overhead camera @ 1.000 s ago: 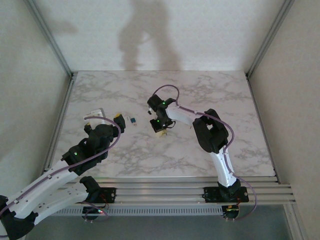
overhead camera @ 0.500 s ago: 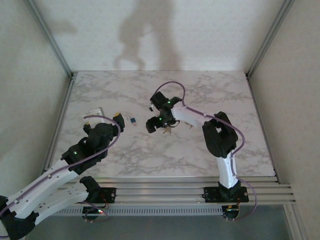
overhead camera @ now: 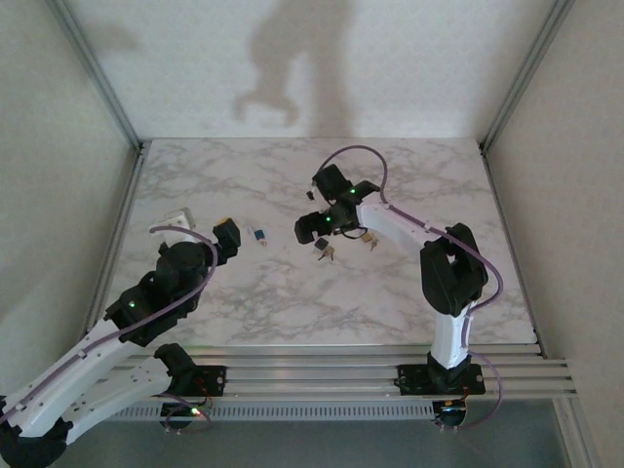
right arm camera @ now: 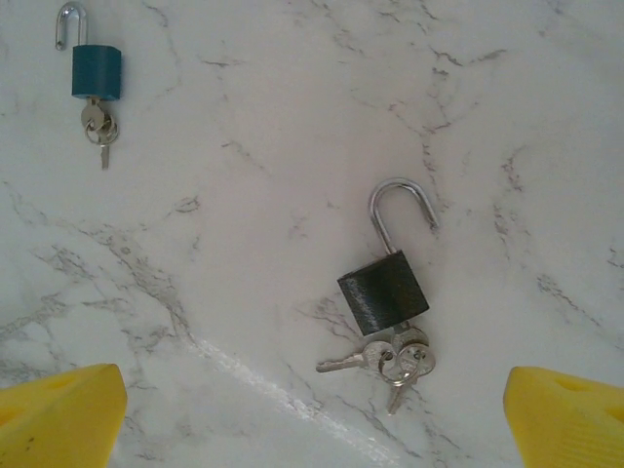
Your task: Lock with the key
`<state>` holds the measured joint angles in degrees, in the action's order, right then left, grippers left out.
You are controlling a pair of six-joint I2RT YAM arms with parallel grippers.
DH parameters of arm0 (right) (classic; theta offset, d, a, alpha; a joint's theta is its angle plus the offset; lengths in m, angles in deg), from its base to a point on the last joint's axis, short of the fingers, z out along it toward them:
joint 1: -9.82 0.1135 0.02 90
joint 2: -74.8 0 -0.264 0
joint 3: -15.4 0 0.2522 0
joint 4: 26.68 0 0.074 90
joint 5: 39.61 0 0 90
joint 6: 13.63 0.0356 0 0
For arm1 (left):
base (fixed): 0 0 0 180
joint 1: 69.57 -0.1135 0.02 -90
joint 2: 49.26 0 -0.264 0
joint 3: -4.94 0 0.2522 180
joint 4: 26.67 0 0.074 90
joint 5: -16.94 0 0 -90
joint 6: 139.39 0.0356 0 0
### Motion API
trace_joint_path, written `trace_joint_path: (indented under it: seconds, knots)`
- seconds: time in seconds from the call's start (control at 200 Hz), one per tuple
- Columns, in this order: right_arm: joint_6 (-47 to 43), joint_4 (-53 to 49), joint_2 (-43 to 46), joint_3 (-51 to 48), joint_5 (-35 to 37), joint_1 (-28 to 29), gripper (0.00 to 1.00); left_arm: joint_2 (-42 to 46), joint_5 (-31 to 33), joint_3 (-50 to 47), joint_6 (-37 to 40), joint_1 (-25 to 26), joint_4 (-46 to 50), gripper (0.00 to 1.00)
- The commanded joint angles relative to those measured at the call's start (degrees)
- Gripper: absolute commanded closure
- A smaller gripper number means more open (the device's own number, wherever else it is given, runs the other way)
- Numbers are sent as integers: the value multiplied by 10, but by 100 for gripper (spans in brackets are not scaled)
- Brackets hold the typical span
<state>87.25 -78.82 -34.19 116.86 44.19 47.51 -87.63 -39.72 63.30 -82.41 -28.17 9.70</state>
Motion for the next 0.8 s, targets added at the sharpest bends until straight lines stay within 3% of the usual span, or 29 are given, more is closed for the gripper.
trace_joint_path:
  seconds: [0.0,0.145,0.496,0.796]
  knots:
    - [-17,-3,-9,-5,-37,-15,5,11,-21,15,-55,-6,22,0]
    - [-53,-28,-43,15,-30,-16,15,17,-14,-1,-82,-7,19,0]
    - [-109,-45,-91,51,-11,-15,24,27,54,-29,-87,-6,31,1]
    - [-131,-63,-137,83,-10,-15,30,37,59,-38,-89,-6,28,0]
